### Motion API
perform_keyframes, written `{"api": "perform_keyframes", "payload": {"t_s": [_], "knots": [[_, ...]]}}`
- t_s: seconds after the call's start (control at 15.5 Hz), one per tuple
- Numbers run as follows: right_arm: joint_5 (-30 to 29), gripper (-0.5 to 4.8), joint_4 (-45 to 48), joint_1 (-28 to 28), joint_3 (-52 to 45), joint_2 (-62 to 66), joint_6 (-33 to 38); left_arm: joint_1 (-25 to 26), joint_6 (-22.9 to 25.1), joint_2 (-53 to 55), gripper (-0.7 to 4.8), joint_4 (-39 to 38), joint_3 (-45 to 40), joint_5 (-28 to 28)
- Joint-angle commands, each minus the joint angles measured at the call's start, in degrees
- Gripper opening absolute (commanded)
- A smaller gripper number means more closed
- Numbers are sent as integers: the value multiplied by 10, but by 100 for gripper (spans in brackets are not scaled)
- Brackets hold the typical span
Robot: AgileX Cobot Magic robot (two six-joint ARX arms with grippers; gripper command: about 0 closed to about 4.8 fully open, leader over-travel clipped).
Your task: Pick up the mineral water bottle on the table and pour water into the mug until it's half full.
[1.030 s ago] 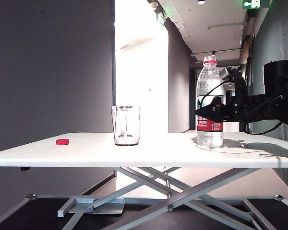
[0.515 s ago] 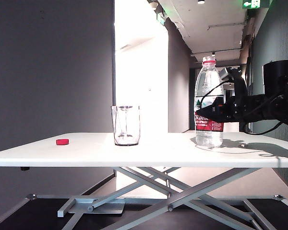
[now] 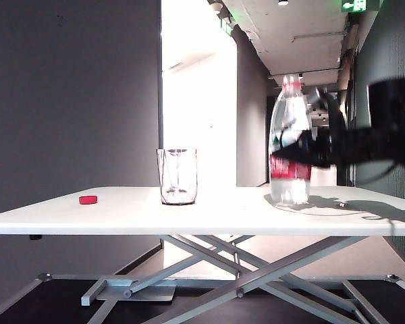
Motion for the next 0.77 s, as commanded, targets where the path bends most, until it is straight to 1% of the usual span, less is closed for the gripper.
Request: {"api": "perform_keyframes", "payload": {"t_s": [0.06, 0.19, 0.26, 0.45, 0.52, 0.77], "knots": [[-5, 165, 18, 12, 8, -46, 3, -1, 0, 0, -5, -3, 0, 4], [5, 166, -3, 23, 16, -64, 0, -1, 0, 0, -5, -3, 0, 4], [29, 166, -41, 31, 26, -70, -11, -1, 0, 0, -5, -3, 0, 4], [96, 166, -195, 63, 66, -79, -105, -1, -2, 0, -5, -3, 0, 5], [122, 166, -223, 75, 77, -79, -130, -1, -5, 0, -5, -3, 0, 4], [273, 166, -313, 137, 112, -79, -257, -1, -7, 0, -5, -3, 0, 4]]}}
